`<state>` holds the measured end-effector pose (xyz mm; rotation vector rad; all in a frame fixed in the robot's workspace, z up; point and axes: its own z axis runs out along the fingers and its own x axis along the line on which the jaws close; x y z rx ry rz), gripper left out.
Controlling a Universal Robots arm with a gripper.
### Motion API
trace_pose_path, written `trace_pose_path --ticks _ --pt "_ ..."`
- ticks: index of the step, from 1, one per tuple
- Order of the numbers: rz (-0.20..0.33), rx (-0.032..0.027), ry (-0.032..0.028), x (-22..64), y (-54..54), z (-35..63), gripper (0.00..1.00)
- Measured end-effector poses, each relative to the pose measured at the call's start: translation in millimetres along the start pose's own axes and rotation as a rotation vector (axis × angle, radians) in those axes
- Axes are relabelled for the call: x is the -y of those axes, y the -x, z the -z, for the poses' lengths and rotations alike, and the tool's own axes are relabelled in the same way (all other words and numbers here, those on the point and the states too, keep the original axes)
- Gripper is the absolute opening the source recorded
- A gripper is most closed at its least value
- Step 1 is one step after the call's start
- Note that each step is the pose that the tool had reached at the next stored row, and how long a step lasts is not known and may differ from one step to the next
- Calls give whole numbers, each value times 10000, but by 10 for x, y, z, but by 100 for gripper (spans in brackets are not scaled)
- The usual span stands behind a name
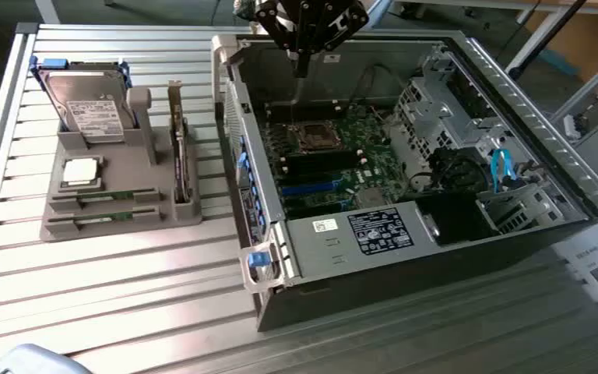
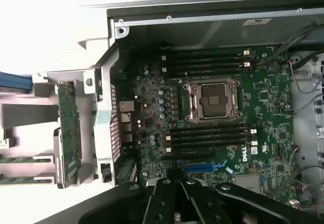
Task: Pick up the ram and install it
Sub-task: 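Reach for the ram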
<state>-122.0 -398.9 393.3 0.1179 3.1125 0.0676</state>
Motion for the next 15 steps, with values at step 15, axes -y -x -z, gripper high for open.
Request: trace_pose_path --ticks 15 --pt "0 -1 -1 3 -41 2 10"
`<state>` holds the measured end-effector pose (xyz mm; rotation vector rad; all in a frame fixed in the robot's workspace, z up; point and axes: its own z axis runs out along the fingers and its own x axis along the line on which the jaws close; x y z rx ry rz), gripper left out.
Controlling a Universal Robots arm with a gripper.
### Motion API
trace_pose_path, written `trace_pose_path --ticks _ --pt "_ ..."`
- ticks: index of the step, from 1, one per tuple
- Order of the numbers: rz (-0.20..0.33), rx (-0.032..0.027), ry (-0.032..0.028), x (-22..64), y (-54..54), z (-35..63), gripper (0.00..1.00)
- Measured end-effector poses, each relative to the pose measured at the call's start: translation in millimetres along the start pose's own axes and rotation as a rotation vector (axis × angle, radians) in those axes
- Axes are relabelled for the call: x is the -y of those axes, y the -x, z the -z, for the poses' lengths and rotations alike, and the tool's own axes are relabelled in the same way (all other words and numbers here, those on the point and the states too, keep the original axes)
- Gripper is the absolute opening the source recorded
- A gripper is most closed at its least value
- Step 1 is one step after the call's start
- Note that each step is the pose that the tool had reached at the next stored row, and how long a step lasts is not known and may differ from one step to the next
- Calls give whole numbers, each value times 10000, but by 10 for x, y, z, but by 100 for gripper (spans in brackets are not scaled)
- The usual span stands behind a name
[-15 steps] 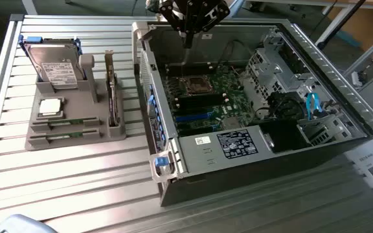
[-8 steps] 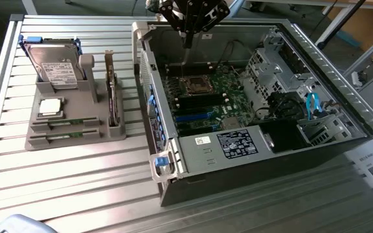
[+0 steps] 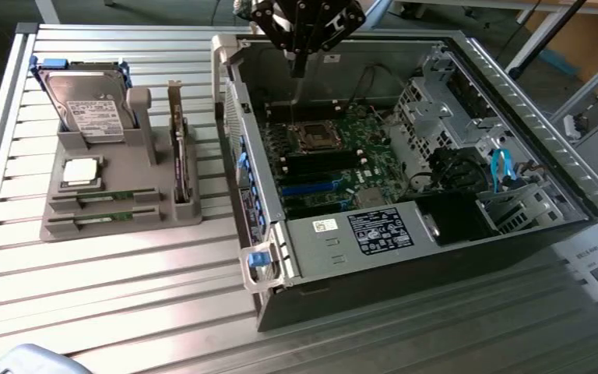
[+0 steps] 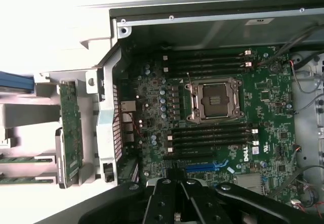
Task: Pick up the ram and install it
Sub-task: 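Reach for the ram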
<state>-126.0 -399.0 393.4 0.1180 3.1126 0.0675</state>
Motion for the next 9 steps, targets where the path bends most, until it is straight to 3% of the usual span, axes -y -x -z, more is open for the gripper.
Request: trace_pose_path --ticks 9 --pt "0 0 0 11 -150 4 10"
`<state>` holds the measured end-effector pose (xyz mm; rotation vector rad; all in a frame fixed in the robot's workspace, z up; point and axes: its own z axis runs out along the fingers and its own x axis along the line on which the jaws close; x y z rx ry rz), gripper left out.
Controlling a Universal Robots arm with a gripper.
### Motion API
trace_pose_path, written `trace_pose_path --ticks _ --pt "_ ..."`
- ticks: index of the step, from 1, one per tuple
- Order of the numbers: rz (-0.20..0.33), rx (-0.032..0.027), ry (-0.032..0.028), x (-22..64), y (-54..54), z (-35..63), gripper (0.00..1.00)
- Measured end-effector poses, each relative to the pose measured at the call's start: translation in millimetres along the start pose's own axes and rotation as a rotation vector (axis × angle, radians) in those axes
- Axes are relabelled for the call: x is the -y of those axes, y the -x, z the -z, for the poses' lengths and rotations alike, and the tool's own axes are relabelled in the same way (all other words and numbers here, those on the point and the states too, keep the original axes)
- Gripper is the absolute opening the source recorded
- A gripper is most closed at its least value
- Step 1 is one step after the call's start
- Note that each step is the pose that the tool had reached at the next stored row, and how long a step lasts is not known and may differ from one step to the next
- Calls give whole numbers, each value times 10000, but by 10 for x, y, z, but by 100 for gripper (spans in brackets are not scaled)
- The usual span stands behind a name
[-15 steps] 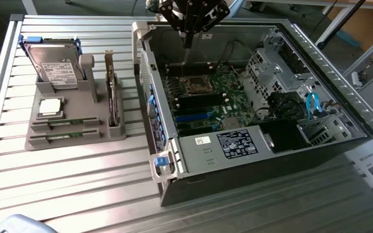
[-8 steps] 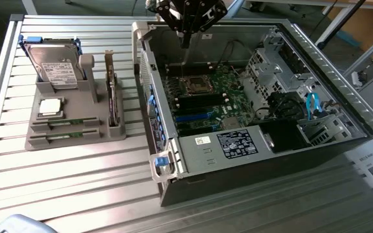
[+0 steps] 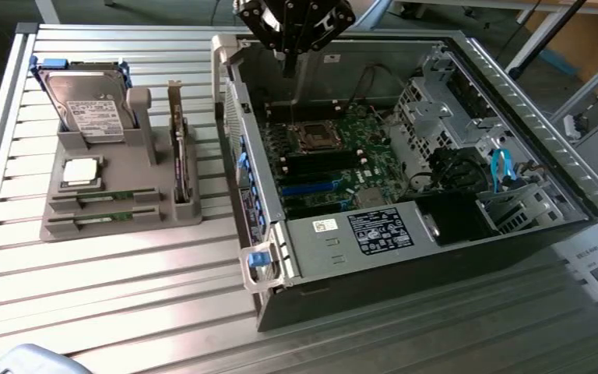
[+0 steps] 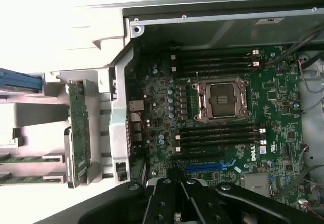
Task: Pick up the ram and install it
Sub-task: 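Reach for the ram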
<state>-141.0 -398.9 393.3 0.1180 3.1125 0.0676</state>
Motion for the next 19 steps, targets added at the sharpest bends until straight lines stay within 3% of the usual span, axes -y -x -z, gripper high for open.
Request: trace_pose_path --ticks 19 --pt "2 0 0 29 -383 11 10"
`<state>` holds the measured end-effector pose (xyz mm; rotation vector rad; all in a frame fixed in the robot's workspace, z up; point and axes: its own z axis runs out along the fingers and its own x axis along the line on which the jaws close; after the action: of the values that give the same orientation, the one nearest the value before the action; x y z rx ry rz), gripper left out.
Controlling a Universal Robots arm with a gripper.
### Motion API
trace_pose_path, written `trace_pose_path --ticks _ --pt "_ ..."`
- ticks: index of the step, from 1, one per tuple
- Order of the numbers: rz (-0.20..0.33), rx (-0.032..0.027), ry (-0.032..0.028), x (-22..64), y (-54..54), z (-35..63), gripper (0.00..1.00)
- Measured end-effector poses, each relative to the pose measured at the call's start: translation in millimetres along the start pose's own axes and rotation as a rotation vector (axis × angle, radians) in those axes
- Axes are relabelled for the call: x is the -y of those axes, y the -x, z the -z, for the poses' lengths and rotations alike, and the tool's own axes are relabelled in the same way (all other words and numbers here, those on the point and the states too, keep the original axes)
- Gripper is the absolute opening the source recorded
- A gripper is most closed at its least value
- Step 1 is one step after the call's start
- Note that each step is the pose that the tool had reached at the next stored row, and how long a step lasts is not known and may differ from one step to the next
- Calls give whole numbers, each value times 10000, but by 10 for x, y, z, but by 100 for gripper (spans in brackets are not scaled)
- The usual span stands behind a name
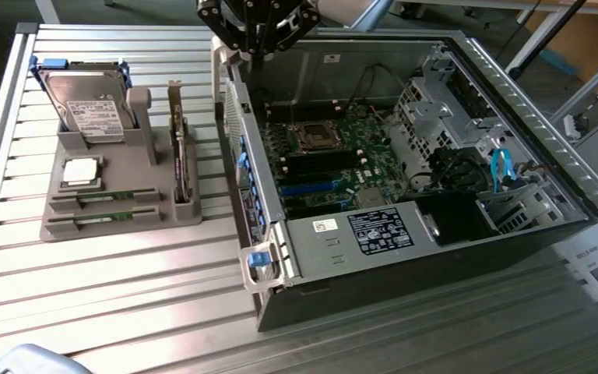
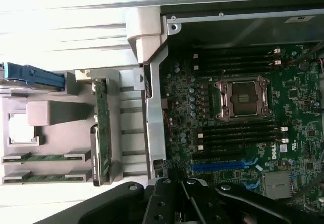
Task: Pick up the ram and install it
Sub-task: 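Reach for the ram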
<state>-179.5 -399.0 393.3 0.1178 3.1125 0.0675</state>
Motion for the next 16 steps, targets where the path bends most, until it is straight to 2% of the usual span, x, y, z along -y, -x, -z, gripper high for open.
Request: trace_pose_path --ticks 16 --pt "-2 0 0 25 -337 9 10"
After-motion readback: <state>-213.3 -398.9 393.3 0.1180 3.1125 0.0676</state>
